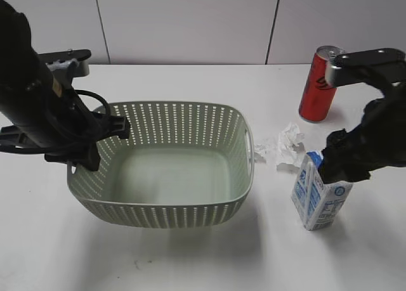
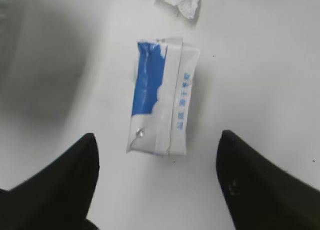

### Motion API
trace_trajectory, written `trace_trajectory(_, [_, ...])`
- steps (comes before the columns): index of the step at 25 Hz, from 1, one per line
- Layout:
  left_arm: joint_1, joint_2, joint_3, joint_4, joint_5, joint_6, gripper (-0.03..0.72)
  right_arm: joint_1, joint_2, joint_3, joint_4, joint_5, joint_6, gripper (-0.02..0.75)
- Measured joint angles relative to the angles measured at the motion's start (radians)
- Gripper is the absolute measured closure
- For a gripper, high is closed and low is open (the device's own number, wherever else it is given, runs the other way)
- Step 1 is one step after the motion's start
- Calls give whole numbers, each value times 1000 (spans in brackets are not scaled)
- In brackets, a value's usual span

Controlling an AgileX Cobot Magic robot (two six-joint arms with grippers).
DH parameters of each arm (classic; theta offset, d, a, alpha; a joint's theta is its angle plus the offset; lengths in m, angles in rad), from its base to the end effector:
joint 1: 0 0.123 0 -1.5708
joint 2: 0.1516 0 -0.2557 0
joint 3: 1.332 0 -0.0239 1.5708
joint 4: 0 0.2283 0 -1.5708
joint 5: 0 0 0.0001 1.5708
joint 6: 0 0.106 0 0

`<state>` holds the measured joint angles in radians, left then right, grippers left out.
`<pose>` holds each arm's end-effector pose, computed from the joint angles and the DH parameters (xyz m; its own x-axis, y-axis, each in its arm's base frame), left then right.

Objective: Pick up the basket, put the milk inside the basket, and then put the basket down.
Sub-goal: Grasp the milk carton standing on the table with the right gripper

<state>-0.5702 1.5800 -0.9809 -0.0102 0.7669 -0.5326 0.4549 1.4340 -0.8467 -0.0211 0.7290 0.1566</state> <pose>0.2371 -0.1529 0.1829 -0.9699 0.0112 -0.2434 0.0500 0.9868 -0.1538 0.2261 0.1090 0.1903 -0.8990 -0.2835 -0.3337 -0.3120 0.9495 0.0339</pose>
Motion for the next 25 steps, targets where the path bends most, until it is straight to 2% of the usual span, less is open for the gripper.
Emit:
trace_trajectory(4, [0,0,0,0,0,0,690,2,109,-13,-28,-48,36,165])
trace_trajectory(12, [0,0,0,-1,0,0,690,4,235,-13,0,-106,43,174])
trace_trajectory(14, [0,0,0,-1,0,0,690,4,239,-13,7,-107,46,228])
trace_trajectory(17, [0,0,0,-1,0,0,690,4,240,-13,10,-104,60,395])
trace_trajectory(18, [0,0,0,-1,0,0,690,4,239,-13,10,-103,65,416])
trace_trajectory(25, [0,0,0,-1,0,0,690,4,191,-13,15,-80,74,416])
